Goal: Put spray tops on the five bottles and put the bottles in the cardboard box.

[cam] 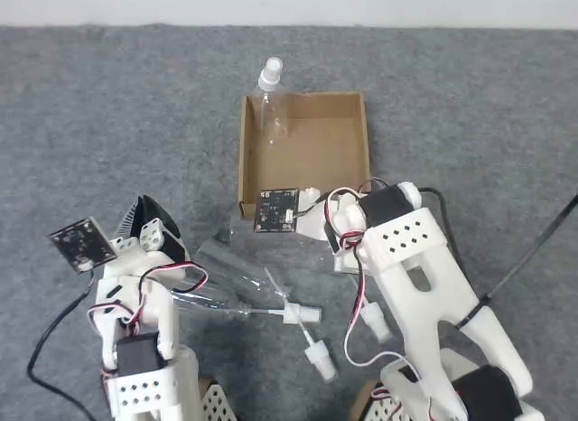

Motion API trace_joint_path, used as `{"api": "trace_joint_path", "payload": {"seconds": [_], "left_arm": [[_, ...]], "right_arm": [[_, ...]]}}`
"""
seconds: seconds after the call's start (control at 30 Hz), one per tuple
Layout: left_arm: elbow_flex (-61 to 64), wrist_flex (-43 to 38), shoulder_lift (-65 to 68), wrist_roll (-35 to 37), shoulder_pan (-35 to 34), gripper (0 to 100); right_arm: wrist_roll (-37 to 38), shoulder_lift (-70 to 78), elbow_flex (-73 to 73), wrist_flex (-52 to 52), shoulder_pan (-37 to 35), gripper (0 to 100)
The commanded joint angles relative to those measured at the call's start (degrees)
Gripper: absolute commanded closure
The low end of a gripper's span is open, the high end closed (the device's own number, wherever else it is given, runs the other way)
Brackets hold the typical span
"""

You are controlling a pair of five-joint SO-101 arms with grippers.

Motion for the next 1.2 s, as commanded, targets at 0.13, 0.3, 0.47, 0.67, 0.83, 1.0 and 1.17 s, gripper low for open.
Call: {"api": "trace_joint_path", "payload": {"seconds": [0.13, 0.3, 0.47, 0.67, 0.83, 1.0, 1.17], "left_arm": [[-0.75, 0.53, -1.14, -0.53, -0.26, 99], [-0.75, 0.53, -1.14, -0.53, -0.26, 99], [-0.75, 0.62, -1.14, -0.53, -0.26, 99], [-0.75, 1.41, -1.14, -3.08, 0.09, 99], [-0.75, 1.41, -1.14, -3.6, 0.09, 99], [-0.75, 1.41, -1.14, -3.69, 0.09, 99], [-0.75, 1.41, -1.14, -3.69, 0.09, 99]], "right_arm": [[2.99, 2.24, -0.79, -1.19, -1.8, 75.3], [3.69, 7.25, -1.49, -3.47, -1.98, 75.3], [3.78, 10.51, -1.49, -6.02, -2.07, 75.3], [3.78, 12.79, -1.49, -6.64, -2.15, 75.3], [3.78, 15.52, -1.14, -8.4, -1.89, 75.3], [3.78, 18.42, -1.14, -9.19, -1.8, 75.3], [3.6, 20.79, -1.05, -11.21, -0.92, 75.3]]}}
